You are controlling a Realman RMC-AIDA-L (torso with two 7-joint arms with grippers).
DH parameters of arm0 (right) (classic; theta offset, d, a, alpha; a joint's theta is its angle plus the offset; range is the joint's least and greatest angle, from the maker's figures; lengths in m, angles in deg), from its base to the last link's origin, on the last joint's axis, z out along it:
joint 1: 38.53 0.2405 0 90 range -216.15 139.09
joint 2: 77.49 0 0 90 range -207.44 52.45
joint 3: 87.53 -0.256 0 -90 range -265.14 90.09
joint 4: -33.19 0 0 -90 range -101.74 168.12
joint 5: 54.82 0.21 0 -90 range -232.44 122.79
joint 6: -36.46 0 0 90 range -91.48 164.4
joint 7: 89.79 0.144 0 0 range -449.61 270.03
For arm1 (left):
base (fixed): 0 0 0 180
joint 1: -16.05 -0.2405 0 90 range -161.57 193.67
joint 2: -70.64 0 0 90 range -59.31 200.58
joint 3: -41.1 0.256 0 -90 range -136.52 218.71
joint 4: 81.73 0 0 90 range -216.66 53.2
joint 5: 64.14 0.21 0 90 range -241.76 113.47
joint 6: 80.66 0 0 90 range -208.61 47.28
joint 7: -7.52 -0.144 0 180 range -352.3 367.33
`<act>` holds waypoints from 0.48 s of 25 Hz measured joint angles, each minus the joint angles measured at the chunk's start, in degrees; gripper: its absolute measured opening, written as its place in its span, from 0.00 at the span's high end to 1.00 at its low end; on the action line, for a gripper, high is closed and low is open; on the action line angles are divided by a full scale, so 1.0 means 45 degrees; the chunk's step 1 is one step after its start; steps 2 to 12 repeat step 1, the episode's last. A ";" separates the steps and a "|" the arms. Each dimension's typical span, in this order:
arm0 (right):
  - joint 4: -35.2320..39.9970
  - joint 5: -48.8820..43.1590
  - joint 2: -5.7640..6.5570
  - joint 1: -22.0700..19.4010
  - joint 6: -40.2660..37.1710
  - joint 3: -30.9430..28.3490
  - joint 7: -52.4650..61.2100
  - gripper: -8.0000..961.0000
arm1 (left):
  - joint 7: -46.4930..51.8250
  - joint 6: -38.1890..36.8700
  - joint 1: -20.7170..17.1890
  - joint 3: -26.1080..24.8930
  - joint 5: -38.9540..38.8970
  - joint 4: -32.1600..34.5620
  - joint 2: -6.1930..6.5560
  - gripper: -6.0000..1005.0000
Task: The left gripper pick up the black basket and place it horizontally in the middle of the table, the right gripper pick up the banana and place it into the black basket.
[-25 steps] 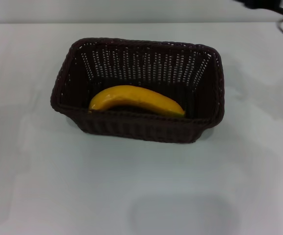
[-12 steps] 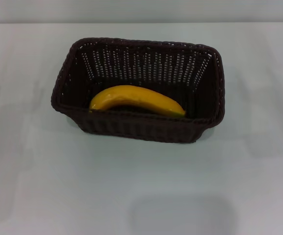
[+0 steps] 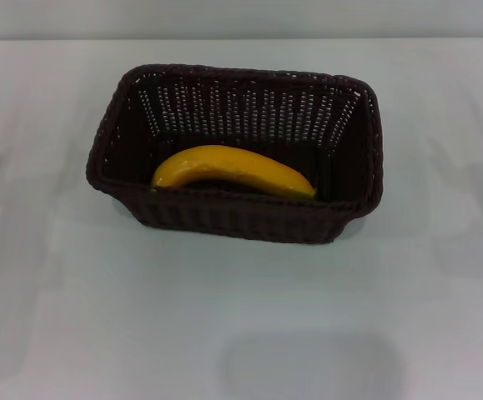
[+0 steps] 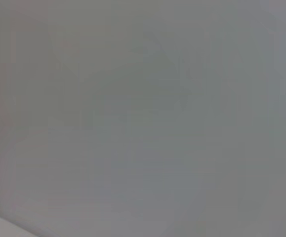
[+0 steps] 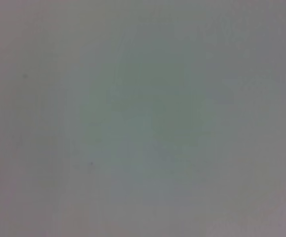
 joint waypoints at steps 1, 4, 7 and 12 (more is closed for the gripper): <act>0.0099 -0.0058 -0.0004 -0.0041 0.0067 0.0010 0.0051 0.11 | 0.0000 0.0082 -0.0003 0.0000 0.0038 -0.0019 0.0002 0.18; 0.0099 -0.0058 -0.0004 -0.0041 0.0067 0.0010 0.0051 0.11 | 0.0000 0.0082 -0.0003 0.0000 0.0038 -0.0019 0.0002 0.18; 0.0099 -0.0058 -0.0004 -0.0041 0.0067 0.0010 0.0051 0.11 | 0.0000 0.0082 -0.0003 0.0000 0.0038 -0.0019 0.0002 0.18; 0.0099 -0.0058 -0.0004 -0.0041 0.0067 0.0010 0.0051 0.11 | 0.0000 0.0082 -0.0003 0.0000 0.0038 -0.0019 0.0002 0.18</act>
